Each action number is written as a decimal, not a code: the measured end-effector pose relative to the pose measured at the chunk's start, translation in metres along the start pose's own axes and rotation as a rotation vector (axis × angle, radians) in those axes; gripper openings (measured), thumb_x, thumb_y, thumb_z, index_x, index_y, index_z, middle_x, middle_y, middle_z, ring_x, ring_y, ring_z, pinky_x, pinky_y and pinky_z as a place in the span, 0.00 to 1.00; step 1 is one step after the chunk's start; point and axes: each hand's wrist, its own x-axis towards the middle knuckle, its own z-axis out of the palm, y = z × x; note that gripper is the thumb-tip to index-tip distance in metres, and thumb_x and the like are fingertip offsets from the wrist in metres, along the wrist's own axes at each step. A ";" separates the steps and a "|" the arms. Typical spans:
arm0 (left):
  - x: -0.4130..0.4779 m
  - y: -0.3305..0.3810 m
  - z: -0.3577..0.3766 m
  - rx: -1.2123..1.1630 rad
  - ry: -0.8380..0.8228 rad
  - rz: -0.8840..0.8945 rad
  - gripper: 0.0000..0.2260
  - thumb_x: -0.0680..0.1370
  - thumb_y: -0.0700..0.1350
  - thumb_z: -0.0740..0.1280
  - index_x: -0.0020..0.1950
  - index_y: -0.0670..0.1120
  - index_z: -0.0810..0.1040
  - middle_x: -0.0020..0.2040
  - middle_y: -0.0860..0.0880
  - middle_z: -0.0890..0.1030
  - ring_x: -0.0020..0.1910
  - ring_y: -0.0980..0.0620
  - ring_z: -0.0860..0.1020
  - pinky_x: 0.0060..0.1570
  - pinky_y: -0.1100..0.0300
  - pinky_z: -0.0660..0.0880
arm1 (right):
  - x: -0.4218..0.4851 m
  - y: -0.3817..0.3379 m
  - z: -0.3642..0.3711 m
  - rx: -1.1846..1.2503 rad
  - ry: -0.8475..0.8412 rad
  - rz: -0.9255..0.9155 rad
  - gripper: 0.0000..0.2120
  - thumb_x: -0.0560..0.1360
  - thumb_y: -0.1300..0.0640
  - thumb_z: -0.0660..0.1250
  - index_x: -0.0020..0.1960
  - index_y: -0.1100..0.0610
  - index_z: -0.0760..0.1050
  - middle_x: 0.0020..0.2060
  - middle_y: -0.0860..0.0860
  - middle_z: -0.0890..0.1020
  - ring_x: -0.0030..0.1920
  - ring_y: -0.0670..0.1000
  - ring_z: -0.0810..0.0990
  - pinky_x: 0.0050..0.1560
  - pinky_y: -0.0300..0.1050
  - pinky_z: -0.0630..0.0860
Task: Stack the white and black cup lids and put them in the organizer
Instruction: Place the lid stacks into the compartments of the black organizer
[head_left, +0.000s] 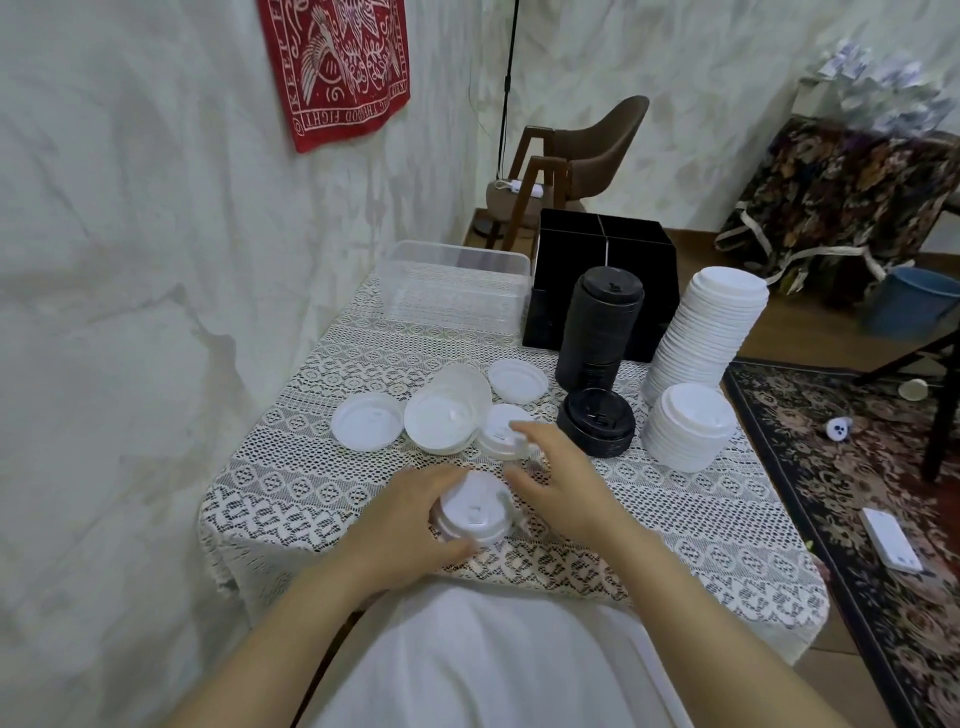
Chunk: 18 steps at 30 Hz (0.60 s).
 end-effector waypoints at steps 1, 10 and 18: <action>0.000 -0.002 -0.001 0.003 0.000 -0.016 0.38 0.70 0.57 0.74 0.76 0.55 0.61 0.72 0.59 0.64 0.68 0.61 0.60 0.68 0.63 0.57 | 0.009 0.001 -0.001 -0.022 0.037 0.009 0.28 0.78 0.51 0.67 0.75 0.52 0.63 0.73 0.47 0.66 0.71 0.47 0.65 0.72 0.45 0.63; 0.000 -0.004 -0.002 -0.002 0.026 -0.016 0.38 0.67 0.60 0.76 0.74 0.58 0.64 0.64 0.68 0.63 0.65 0.63 0.62 0.63 0.65 0.59 | 0.047 0.006 0.013 -0.106 -0.009 0.121 0.37 0.73 0.47 0.73 0.76 0.53 0.61 0.74 0.52 0.65 0.74 0.53 0.61 0.73 0.51 0.60; -0.003 -0.001 -0.004 0.035 -0.013 0.004 0.38 0.68 0.59 0.75 0.74 0.59 0.63 0.68 0.66 0.63 0.68 0.62 0.59 0.71 0.61 0.52 | 0.018 0.014 -0.003 -0.040 0.086 0.097 0.31 0.73 0.54 0.73 0.73 0.54 0.66 0.70 0.50 0.68 0.68 0.50 0.69 0.67 0.42 0.65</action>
